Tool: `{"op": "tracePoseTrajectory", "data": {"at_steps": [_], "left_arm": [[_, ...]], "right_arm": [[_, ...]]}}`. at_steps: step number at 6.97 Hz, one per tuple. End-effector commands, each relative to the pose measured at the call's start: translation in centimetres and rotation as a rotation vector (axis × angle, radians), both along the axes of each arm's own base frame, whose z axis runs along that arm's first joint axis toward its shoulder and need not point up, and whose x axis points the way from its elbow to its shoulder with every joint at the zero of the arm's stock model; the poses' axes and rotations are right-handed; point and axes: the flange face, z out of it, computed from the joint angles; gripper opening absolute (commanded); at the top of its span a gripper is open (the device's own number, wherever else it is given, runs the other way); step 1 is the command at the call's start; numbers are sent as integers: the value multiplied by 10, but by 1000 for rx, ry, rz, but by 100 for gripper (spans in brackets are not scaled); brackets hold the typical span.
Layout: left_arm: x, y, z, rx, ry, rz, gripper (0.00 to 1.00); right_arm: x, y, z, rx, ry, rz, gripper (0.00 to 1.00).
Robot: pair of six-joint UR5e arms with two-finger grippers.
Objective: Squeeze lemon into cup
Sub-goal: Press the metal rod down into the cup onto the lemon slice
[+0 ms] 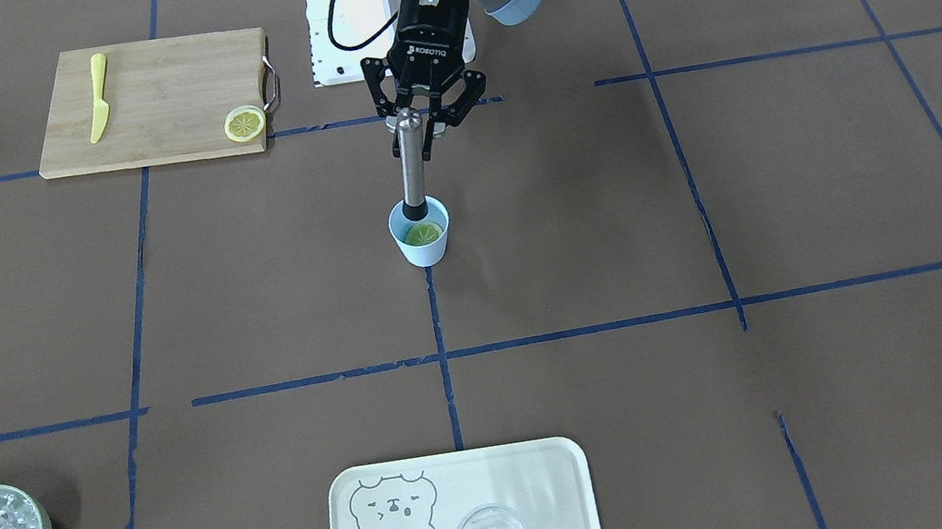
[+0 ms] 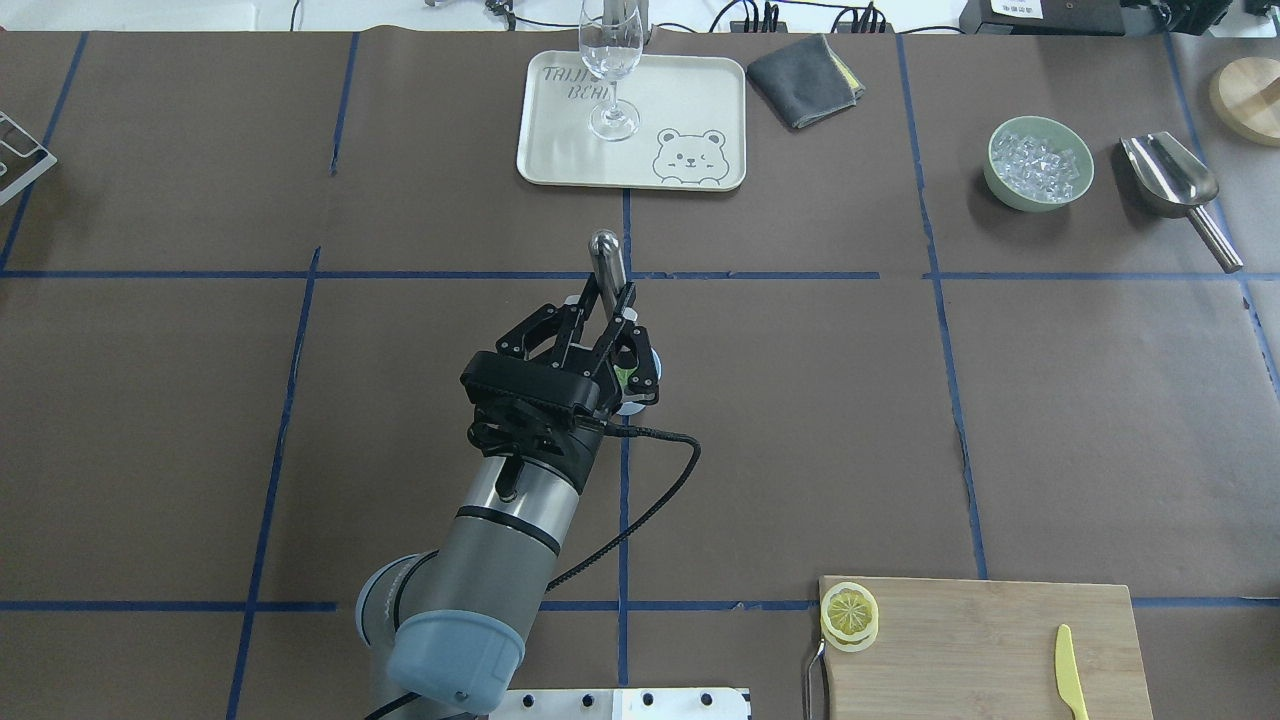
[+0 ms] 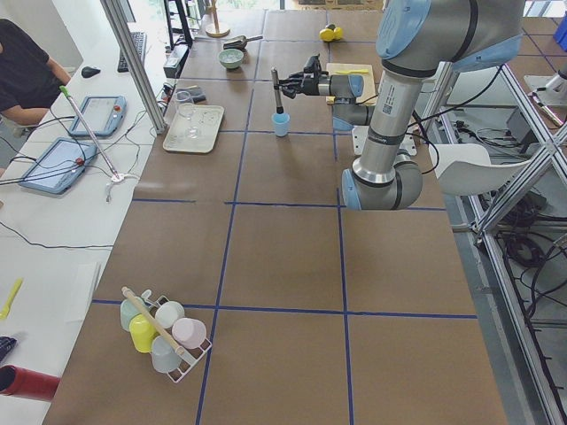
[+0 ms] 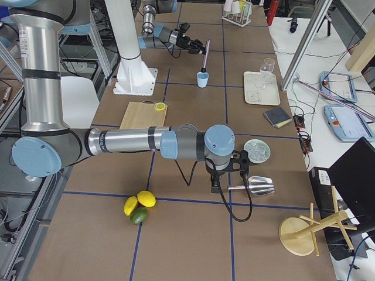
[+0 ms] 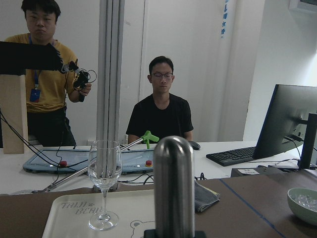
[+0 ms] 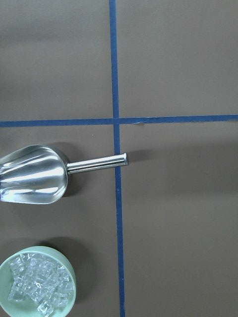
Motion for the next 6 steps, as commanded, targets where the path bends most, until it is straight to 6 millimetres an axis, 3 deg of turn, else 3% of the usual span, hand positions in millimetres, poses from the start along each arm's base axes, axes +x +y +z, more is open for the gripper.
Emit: {"op": "tracePoseTrajectory", "data": {"at_steps": [1,6], "left_arm": [[10,-2,10,-3,-23,0,0],[27,-6,29,-4,-23,-2,0]], "right_arm": [[0,-1,-1,1,0,0,100],[0,-3,-3,6,0,0,100]]}}
